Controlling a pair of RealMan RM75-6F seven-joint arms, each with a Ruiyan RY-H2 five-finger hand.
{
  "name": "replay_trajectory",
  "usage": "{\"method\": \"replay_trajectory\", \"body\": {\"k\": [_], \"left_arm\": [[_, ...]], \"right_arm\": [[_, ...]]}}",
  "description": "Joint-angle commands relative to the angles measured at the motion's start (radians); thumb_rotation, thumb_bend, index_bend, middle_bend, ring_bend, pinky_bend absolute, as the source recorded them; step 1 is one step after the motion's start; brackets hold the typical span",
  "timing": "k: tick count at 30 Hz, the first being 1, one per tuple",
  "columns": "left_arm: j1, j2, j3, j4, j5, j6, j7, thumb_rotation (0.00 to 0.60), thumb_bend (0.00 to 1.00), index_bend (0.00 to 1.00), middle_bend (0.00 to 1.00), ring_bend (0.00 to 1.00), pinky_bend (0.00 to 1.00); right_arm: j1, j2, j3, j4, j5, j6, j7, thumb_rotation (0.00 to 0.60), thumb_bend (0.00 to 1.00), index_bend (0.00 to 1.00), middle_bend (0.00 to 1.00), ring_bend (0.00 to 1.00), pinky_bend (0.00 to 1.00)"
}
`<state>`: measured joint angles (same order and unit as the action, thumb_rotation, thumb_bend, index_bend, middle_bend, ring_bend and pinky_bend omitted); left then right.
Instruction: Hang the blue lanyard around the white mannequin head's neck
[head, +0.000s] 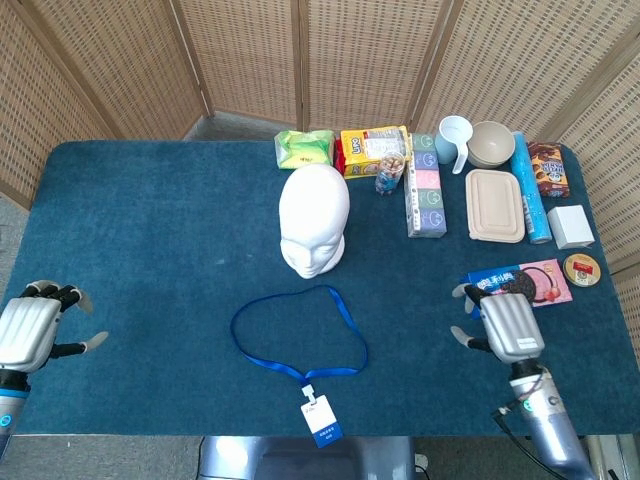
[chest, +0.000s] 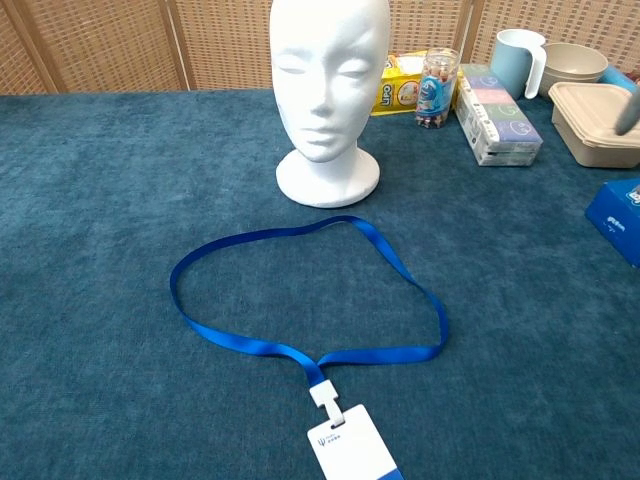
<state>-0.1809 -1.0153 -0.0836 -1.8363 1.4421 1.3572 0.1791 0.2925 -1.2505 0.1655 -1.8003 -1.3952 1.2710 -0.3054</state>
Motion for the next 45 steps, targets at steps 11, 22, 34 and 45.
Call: {"method": "replay_trajectory", "body": {"k": [11,22,34,45], "left_arm": [[-0.052,-0.002,-0.026,0.030,-0.028,-0.050,-0.009,0.471,0.11,0.52,0.49,0.41,0.27],[-0.086,0.008,-0.045,0.034,-0.044,-0.074,-0.010,0.468,0.11,0.52,0.49,0.41,0.27],[-0.105,0.020,-0.049,0.020,-0.041,-0.074,-0.005,0.470,0.11,0.52,0.49,0.41,0.27],[-0.116,0.019,-0.045,0.016,-0.049,-0.081,0.008,0.469,0.11,0.52,0.49,0.41,0.27]], "right_arm": [[0.144,-0.154,0.053,0.007,0.131,-0.120,-0.132,0.538,0.19,0.47,0.90,1.00,1.00],[0.220,-0.248,0.049,0.039,0.222,-0.179,-0.208,0.537,0.19,0.47,0.92,1.00,1.00],[0.300,-0.347,0.054,0.085,0.326,-0.218,-0.277,0.536,0.20,0.49,1.00,1.00,1.00],[0.365,-0.444,0.060,0.175,0.404,-0.238,-0.314,0.537,0.20,0.50,1.00,1.00,1.00]]}}
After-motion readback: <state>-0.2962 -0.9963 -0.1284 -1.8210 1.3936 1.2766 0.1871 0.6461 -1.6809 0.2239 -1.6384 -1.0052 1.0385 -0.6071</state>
